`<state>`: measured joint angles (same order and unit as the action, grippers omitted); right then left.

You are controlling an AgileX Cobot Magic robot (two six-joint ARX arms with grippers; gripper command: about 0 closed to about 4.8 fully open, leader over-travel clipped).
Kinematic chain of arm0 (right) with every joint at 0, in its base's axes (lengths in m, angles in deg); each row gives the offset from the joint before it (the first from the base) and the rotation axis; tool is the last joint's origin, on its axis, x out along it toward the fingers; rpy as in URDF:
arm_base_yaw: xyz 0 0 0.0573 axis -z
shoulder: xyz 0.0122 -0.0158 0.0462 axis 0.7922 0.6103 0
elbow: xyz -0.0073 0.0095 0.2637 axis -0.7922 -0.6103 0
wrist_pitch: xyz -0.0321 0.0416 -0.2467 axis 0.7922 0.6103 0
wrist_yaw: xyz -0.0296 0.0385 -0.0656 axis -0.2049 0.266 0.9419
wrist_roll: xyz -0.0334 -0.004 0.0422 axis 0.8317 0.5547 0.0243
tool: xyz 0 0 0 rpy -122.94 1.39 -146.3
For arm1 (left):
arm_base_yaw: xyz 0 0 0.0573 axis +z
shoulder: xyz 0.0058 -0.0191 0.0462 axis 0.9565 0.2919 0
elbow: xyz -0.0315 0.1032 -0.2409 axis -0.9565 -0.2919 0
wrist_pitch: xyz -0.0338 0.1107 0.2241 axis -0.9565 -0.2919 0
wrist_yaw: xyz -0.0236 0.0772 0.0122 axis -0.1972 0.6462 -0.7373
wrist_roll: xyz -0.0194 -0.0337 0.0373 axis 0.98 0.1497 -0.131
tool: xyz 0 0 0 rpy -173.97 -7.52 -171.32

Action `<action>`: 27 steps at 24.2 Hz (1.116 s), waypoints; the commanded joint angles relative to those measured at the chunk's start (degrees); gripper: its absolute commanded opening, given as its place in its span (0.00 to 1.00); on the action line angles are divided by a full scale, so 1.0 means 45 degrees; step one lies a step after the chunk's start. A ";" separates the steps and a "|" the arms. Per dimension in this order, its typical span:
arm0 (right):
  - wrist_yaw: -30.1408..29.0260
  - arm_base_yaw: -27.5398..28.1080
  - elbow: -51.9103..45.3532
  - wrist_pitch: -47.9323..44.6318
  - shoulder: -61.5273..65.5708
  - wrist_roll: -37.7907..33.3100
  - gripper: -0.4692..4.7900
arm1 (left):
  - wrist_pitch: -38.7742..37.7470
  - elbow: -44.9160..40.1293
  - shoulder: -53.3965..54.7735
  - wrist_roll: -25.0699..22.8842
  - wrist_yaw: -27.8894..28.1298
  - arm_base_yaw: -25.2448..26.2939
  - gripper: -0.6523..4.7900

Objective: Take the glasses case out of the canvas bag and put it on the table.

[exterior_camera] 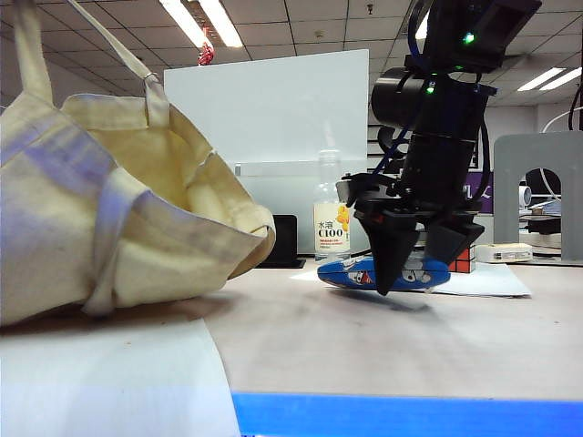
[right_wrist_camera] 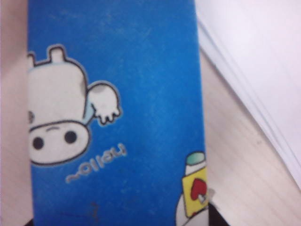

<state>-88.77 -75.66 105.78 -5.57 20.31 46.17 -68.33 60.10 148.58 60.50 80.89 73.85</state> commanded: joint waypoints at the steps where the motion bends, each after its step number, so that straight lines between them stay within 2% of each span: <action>1: 0.0248 -0.0015 0.0131 -0.0695 -0.0364 -0.0622 1.00 | 0.0787 0.0058 -0.0151 0.0695 -0.2200 0.0015 0.11; 5: 0.0427 -0.0010 0.0165 -0.1365 -0.0894 -0.0617 1.00 | 0.2501 0.0058 -0.0146 0.1394 -0.5047 0.0005 0.12; 6: 0.0432 -0.0010 0.0175 -0.1486 -0.1054 -0.0651 1.00 | 0.3186 0.0058 -0.0146 0.1608 -0.5761 -0.0068 0.18; 7: 0.0442 -0.0010 0.0175 -0.1608 -0.1297 -0.0801 1.00 | 0.3764 0.0058 -0.0146 0.1739 -0.6227 -0.0185 0.26; 9: 0.0384 -0.0029 0.0170 -0.1763 -0.1802 -0.1107 1.00 | 0.5270 0.0058 -0.0146 0.2089 -0.7412 -0.0505 0.49; 10: 0.0413 -0.0039 0.0170 -0.1836 -0.2181 -0.1200 1.00 | 0.6154 0.0063 -0.0131 0.2399 -0.8029 -0.0656 0.65; 12: 0.0384 -0.0044 0.0160 -0.2021 -0.2924 -0.1253 1.00 | 0.7349 0.0063 -0.0121 0.2798 -0.8811 -0.0908 0.92; 13: 0.0393 -0.0044 0.0160 -0.2074 -0.3298 -0.1258 0.99 | 0.7820 0.0063 -0.0121 0.2997 -0.9049 -0.1127 1.00; 14: 0.0398 -0.0044 0.0155 -0.2118 -0.3682 -0.1253 0.86 | 0.8014 0.0063 -0.0126 0.3089 -0.9063 -0.1331 1.00; 15: 0.0442 -0.0044 0.0155 -0.2157 -0.4187 -0.1214 0.62 | 0.8068 0.0063 -0.0126 0.3313 -0.9078 -0.1608 1.00; 16: 0.0515 -0.0044 0.0136 -0.2171 -0.4624 -0.1214 0.44 | 0.8053 0.0063 -0.0126 0.3531 -0.9224 -0.1812 1.00; 17: 0.0704 -0.0044 0.0131 -0.2171 -0.5076 -0.1224 0.34 | 0.8053 0.0058 -0.0126 0.3672 -0.9617 -0.1987 1.00; 18: 0.0991 -0.0044 0.0131 -0.2205 -0.5610 -0.1350 0.28 | 0.8058 0.0058 -0.0126 0.3750 -1.0273 -0.2215 1.00; 20: 0.1258 -0.0044 0.0087 -0.2317 -0.6543 -0.1666 0.26 | 0.8102 0.0058 -0.0126 0.3745 -1.1162 -0.2837 1.00; 22: 0.1438 -0.0044 0.0005 -0.2443 -0.7558 -0.1933 0.24 | 0.7956 0.0058 -0.0151 0.3356 -1.1370 -0.3648 1.00; 23: 0.1501 -0.0044 -0.0126 -0.2618 -0.8126 -0.1943 0.23 | 0.7733 0.0053 -0.0146 0.2832 -1.1370 -0.3954 1.00; 25: 0.1574 -0.0044 -0.0534 -0.3007 -0.9170 -0.1943 0.22 | 0.6358 0.0053 -0.0117 0.1069 -1.0681 -0.4255 1.00; 27: 0.1525 -0.0044 -0.1341 -0.3424 -1.0593 -0.1938 0.22 | 0.3351 0.0053 0.0243 -0.0583 -0.9486 -0.4444 1.00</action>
<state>-82.12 -75.79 101.19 -19.62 -25.37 37.69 -43.89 60.30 148.17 63.49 34.09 53.87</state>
